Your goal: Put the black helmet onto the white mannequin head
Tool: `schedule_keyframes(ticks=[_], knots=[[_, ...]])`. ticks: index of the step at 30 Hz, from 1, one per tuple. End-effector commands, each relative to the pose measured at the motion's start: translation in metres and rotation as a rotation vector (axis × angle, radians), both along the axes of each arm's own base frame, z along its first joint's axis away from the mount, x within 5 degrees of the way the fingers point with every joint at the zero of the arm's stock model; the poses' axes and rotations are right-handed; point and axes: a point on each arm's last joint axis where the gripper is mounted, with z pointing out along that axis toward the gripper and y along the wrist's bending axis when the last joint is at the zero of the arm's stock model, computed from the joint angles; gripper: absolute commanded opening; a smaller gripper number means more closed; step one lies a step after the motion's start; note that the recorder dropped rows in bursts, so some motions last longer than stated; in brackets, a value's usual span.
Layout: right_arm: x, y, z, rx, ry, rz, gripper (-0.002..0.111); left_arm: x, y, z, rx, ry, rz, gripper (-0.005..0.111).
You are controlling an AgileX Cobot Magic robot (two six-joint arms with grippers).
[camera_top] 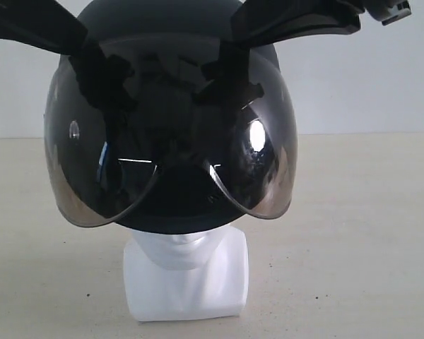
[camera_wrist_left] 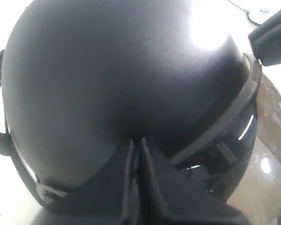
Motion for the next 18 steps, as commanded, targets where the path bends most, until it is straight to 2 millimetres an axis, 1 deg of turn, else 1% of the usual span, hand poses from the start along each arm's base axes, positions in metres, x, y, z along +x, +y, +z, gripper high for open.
schedule_keyframes(ticks=[1, 3, 5, 14, 18], knots=[[-0.004, 0.003, -0.01, -0.037, 0.044, 0.036, 0.006, -0.002, 0.0, -0.001, 0.007, 0.008, -0.008, 0.004], [-0.008, 0.012, -0.018, -0.036, 0.048, 0.057, 0.006, -0.003, 0.001, -0.002, 0.017, 0.022, -0.012, 0.004], [-0.009, 0.015, -0.021, -0.034, 0.038, 0.06, 0.006, -0.003, 0.001, -0.002, 0.017, 0.022, -0.012, 0.004], [-0.012, 0.016, -0.025, -0.051, 0.072, 0.072, 0.006, -0.006, 0.001, -0.005, 0.036, 0.07, -0.023, 0.004], [-0.012, 0.016, -0.033, -0.056, 0.097, 0.07, 0.006, -0.008, 0.002, -0.007, 0.044, 0.1, -0.026, 0.004]])
